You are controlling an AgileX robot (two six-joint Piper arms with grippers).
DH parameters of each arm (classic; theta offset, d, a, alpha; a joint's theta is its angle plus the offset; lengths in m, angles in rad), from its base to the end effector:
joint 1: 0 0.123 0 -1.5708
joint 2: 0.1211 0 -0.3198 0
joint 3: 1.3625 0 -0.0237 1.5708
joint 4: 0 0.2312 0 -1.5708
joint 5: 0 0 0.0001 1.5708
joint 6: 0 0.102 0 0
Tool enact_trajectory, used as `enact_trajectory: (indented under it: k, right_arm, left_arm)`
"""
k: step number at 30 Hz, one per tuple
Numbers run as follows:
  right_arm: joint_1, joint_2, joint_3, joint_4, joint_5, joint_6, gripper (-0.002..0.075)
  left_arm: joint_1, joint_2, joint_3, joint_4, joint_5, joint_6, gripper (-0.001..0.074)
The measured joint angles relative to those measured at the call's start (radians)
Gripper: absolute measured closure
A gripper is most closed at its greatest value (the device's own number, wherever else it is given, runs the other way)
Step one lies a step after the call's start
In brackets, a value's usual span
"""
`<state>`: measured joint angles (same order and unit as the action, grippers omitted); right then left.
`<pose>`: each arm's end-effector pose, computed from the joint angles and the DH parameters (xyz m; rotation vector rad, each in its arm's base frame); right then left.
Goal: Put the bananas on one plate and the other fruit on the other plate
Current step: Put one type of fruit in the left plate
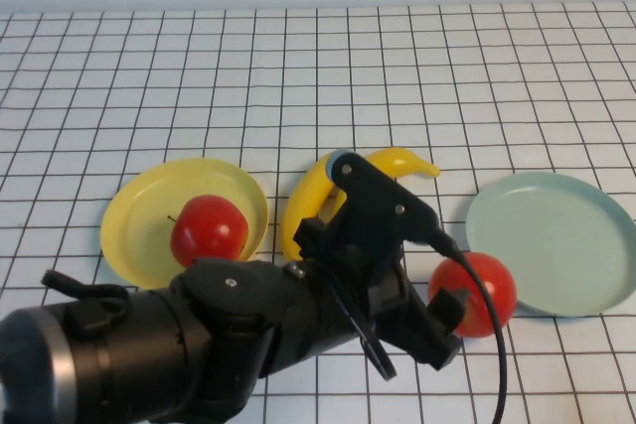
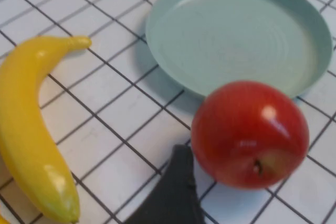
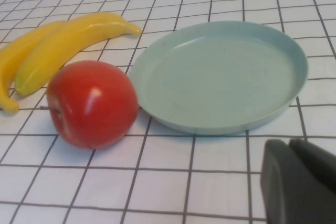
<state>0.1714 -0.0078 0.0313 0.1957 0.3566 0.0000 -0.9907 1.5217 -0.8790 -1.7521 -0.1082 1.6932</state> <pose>0.0077 0.0084 0.1687 -0.0360 1.8678 0.3091 0.1828 -0.2593 0.2850 0.9232 1.9793 -0.4945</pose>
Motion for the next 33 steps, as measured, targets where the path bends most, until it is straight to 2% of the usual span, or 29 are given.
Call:
enact_trajectory:
  k: [9, 15, 19, 25, 33]
  right_arm:
    - [0.0, 0.0, 0.0, 0.0, 0.0, 0.0, 0.0743]
    - [0.0, 0.0, 0.0, 0.0, 0.0, 0.0, 0.0743]
    - [0.0, 0.0, 0.0, 0.0, 0.0, 0.0, 0.0743]
    - [0.0, 0.0, 0.0, 0.0, 0.0, 0.0, 0.0743]
    - [0.0, 0.0, 0.0, 0.0, 0.0, 0.0, 0.0743]
  left_arm:
    - [0.0, 0.014, 0.024, 0.007, 0.108, -0.011, 0.0284]
    - [0.0, 0.093, 0.024, 0.011, 0.125, -0.08, 0.0312]
    - [0.0, 0.133, 0.024, 0.011, 0.108, -0.13, 0.0265]
    - [0.0, 0.14, -0.003, 0.011, 0.075, -0.123, 0.0082]
    - [0.0, 0.169, -0.083, 0.011, 0.055, -0.004, 0.0066]
